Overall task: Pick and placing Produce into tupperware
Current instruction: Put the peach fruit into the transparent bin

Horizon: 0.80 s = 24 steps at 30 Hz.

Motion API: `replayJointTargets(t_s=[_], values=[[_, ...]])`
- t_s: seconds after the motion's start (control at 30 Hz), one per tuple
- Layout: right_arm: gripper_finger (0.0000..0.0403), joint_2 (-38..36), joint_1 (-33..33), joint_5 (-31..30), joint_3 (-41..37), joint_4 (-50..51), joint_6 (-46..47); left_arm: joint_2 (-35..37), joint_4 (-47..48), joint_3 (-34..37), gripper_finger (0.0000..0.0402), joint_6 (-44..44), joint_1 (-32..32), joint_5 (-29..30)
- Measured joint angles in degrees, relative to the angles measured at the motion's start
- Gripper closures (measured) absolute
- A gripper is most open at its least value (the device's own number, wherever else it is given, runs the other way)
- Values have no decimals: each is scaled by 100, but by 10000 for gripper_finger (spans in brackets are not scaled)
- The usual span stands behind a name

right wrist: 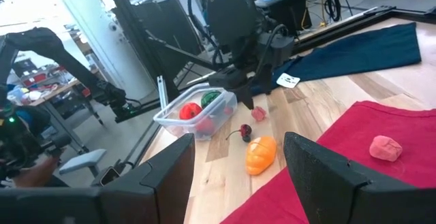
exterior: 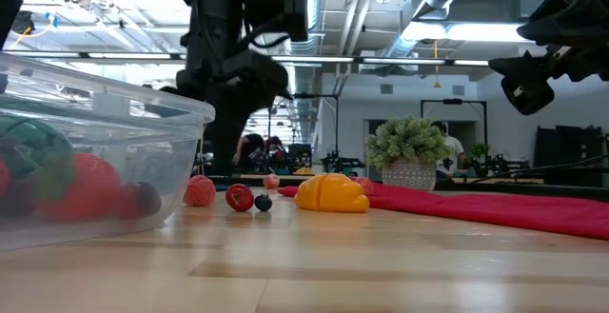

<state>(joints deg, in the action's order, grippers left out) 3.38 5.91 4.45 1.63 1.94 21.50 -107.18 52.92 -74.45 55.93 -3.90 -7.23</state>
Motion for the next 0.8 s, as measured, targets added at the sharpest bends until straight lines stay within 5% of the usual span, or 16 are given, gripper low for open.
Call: replayJointTargets(t_s=[0.8], values=[[154, 0, 0, 0, 0, 0, 0, -176, -268, 128, 116, -176, -72, -15]])
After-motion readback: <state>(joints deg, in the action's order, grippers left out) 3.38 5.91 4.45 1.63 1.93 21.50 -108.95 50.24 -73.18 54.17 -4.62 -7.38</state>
